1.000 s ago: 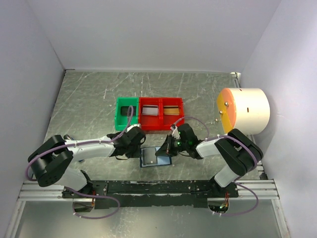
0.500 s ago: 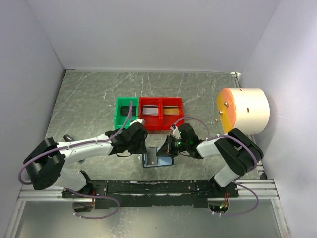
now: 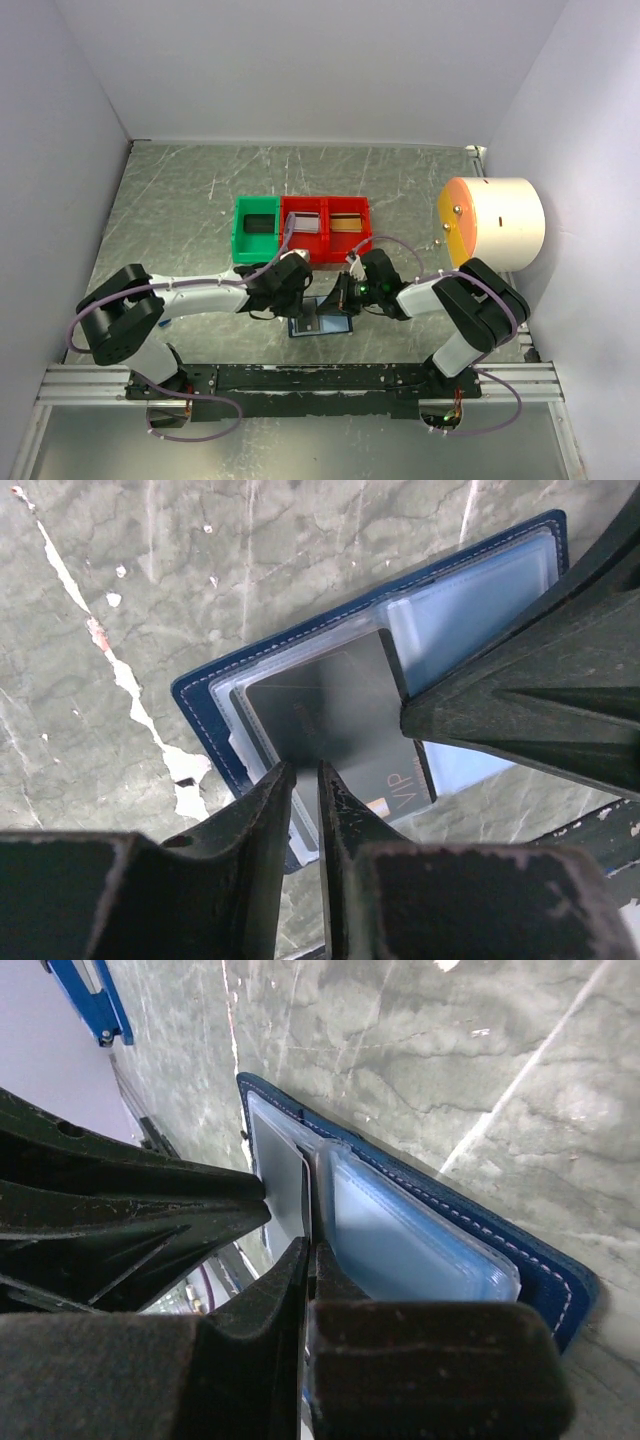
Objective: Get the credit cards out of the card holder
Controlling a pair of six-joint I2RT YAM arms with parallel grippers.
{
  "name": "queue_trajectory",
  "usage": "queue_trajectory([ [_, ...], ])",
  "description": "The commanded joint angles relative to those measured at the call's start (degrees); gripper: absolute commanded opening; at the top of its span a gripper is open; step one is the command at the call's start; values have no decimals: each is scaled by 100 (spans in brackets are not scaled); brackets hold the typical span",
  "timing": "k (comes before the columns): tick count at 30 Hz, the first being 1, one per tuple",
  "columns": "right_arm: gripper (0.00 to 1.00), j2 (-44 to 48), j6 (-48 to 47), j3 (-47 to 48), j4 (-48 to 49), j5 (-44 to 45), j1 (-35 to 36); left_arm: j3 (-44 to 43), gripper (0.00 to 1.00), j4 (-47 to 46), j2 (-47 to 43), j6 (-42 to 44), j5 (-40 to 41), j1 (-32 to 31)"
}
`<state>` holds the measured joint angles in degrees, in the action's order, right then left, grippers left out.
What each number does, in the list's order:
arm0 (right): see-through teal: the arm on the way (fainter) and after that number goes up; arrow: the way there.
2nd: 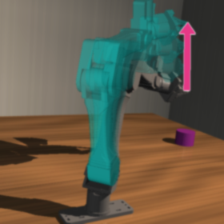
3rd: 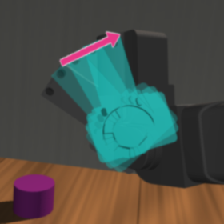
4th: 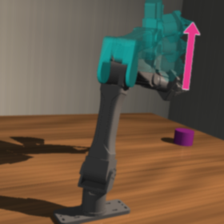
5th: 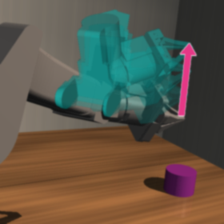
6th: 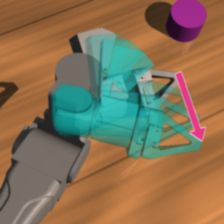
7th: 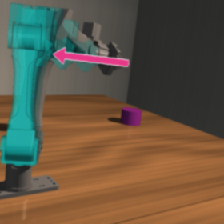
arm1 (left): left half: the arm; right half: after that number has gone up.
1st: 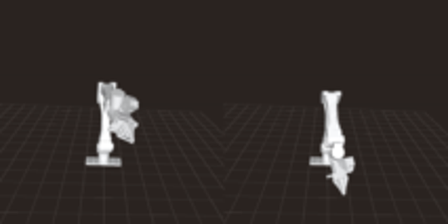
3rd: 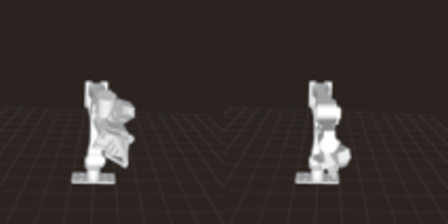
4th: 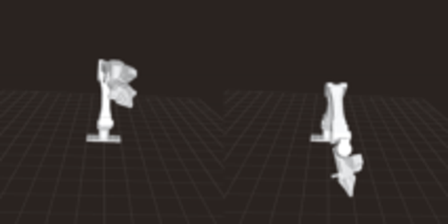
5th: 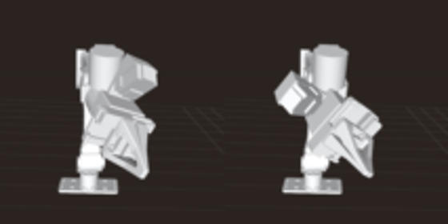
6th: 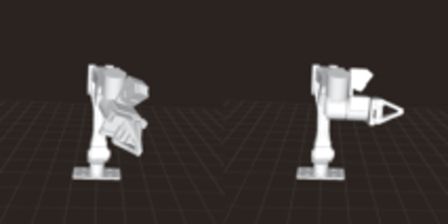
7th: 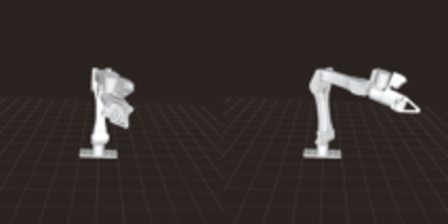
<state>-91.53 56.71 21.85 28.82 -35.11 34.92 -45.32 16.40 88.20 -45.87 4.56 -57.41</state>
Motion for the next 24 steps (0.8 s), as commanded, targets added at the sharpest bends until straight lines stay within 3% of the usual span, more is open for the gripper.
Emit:
queue_trajectory([
  [1,0,117,-87,-5,-153,142,-57,20,27,121,318,-90,122,-106],
  [24,0,319,-404,-280,-222,-469,-530,201,20,368,496,-325,529,-253],
])
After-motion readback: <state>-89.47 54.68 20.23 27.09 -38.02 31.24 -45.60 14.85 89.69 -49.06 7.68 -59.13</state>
